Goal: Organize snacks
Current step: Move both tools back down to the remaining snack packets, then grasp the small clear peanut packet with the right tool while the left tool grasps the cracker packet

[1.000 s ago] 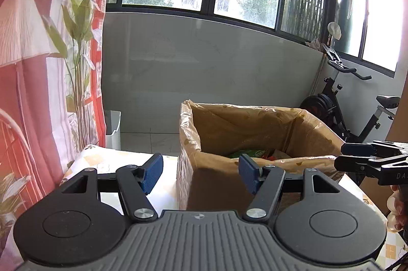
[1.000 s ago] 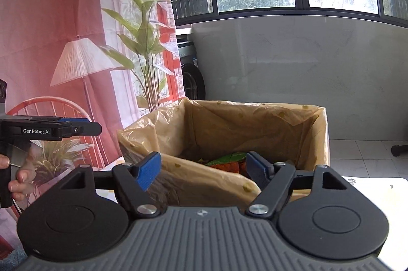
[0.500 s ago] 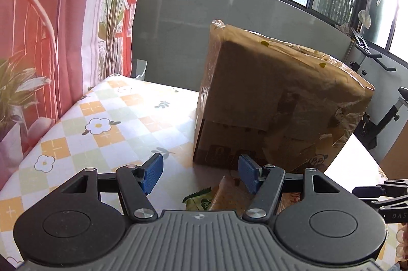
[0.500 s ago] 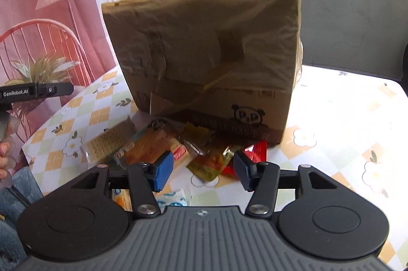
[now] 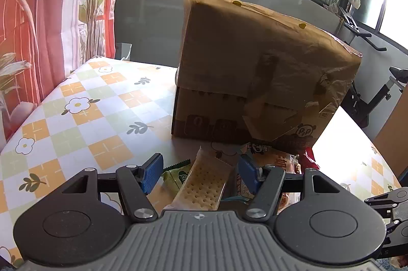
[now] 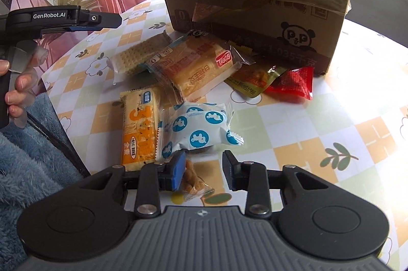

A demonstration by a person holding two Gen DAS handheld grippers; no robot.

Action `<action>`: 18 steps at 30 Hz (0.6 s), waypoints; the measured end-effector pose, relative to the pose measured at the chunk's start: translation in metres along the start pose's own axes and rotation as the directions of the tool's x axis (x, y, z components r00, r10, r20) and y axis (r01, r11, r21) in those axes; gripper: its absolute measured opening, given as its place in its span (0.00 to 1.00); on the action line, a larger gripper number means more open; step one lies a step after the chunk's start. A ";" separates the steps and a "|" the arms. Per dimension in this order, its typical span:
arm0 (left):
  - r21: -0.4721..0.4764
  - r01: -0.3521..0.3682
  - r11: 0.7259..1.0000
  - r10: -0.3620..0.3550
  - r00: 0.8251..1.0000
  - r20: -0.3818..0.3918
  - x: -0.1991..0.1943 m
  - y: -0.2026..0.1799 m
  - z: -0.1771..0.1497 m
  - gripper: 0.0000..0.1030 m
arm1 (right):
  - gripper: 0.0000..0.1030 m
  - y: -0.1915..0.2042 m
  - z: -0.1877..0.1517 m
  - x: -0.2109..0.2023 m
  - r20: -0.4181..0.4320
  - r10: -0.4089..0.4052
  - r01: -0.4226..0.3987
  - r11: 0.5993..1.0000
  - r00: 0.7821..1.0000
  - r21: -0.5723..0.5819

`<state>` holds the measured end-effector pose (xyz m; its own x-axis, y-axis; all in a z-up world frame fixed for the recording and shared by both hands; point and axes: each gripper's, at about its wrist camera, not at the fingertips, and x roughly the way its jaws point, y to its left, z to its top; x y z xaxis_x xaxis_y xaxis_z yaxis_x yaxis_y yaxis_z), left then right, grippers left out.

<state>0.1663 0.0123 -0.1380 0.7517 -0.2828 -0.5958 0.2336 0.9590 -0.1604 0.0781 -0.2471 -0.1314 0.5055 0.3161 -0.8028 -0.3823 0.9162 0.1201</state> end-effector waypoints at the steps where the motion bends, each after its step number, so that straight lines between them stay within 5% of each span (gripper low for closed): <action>1: -0.001 -0.001 1.000 0.001 1.000 0.000 0.000 0.000 0.000 0.66 | 0.34 0.000 0.001 -0.001 0.001 -0.001 0.001 1.000 1.000 -0.004; 18: -0.002 0.000 1.000 0.000 1.000 -0.025 0.007 -0.003 -0.003 0.66 | 0.30 -0.001 -0.011 0.000 -0.043 0.033 -0.033 0.999 0.999 0.000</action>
<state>0.1691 0.0077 -0.1436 0.7363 -0.2818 -0.6152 0.2322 0.9592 -0.1614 0.0703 -0.2503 -0.1381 0.4587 0.3353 -0.8229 -0.3986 0.9053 0.1467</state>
